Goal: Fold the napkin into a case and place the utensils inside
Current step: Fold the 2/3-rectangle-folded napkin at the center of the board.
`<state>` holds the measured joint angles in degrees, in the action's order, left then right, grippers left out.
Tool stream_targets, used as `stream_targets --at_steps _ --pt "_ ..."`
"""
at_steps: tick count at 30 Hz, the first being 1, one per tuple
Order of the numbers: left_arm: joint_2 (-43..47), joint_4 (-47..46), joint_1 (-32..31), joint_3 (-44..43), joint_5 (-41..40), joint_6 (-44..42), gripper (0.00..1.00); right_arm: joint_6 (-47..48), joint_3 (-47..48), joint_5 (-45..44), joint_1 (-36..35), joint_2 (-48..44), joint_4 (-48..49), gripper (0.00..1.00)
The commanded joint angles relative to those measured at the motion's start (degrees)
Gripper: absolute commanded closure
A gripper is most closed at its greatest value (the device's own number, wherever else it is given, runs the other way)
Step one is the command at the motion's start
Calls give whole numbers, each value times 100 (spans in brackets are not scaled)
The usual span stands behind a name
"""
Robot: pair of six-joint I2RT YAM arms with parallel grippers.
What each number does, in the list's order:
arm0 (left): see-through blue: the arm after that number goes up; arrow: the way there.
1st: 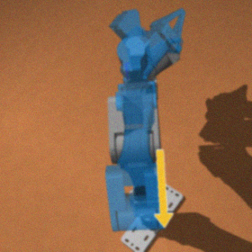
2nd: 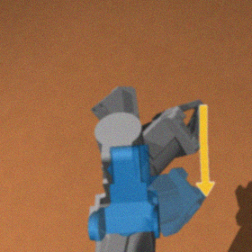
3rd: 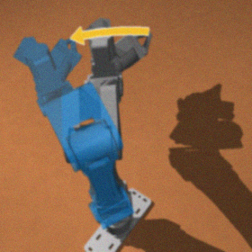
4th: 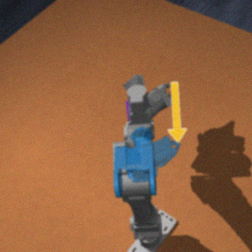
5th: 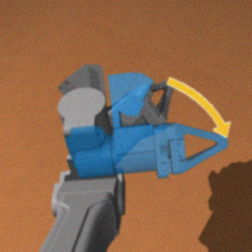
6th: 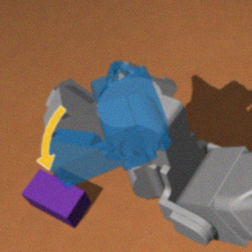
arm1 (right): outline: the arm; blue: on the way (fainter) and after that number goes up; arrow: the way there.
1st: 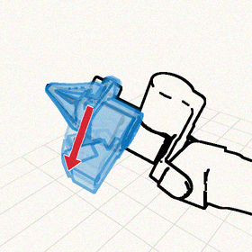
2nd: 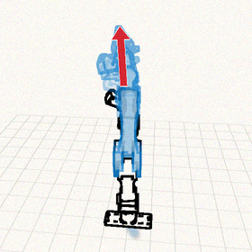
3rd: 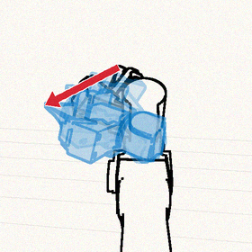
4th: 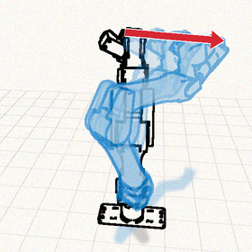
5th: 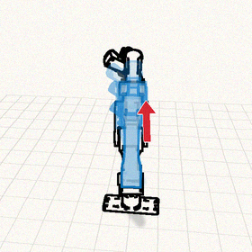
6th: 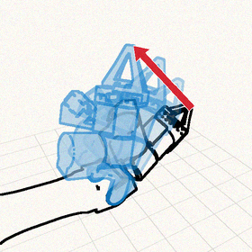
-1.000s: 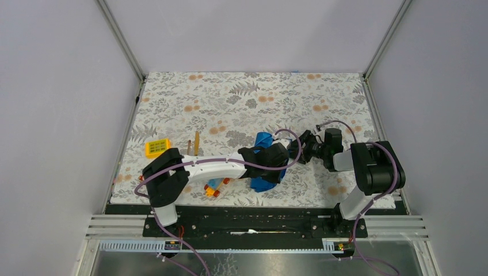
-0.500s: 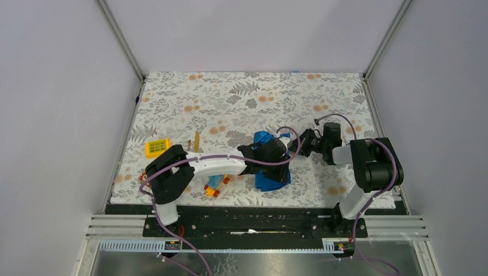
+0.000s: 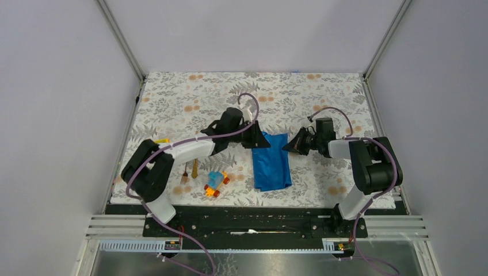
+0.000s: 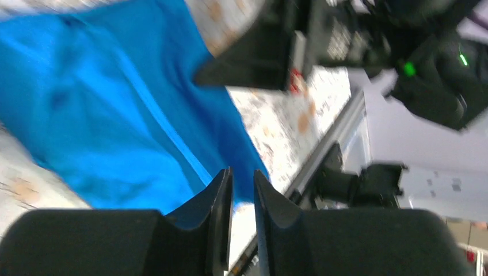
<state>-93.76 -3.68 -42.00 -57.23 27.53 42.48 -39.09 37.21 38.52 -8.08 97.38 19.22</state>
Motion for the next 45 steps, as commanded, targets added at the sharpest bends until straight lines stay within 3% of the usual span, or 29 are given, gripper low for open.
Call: stream_targets --at_steps 1,5,9,22,29,31,36,42,45 --pt "-899 -999 458 -145 265 237 82 490 393 -627 -261 -335 -776 100" --pt "-1804 -1247 585 -309 -31 364 94 669 633 -1029 -426 -464 -1221 100" --pt "-2211 -1474 581 -309 -273 461 99 841 981 -1496 -720 -615 -1715 100" --pt "-2482 -1422 581 -172 -518 490 100 -202 1772 -3183 -2292 -114 -2256 100" --pt "-2469 -1326 579 -242 -516 349 100 -941 1220 -3934 -2571 -69 -1240 100" --pt "-2307 -1319 580 -180 -501 324 96 -938 1031 -4022 -2575 -66 -871 100" --pt "-1770 -1280 588 -58 -287 344 76 -1054 491 -4065 -2574 -128 70 100" --pt "-1129 -1082 654 8 -45 436 57 -952 415 -4088 -2568 -153 108 100" --pt "-897 -936 766 22 159 428 54 -910 420 -4089 -2571 -167 100 100"
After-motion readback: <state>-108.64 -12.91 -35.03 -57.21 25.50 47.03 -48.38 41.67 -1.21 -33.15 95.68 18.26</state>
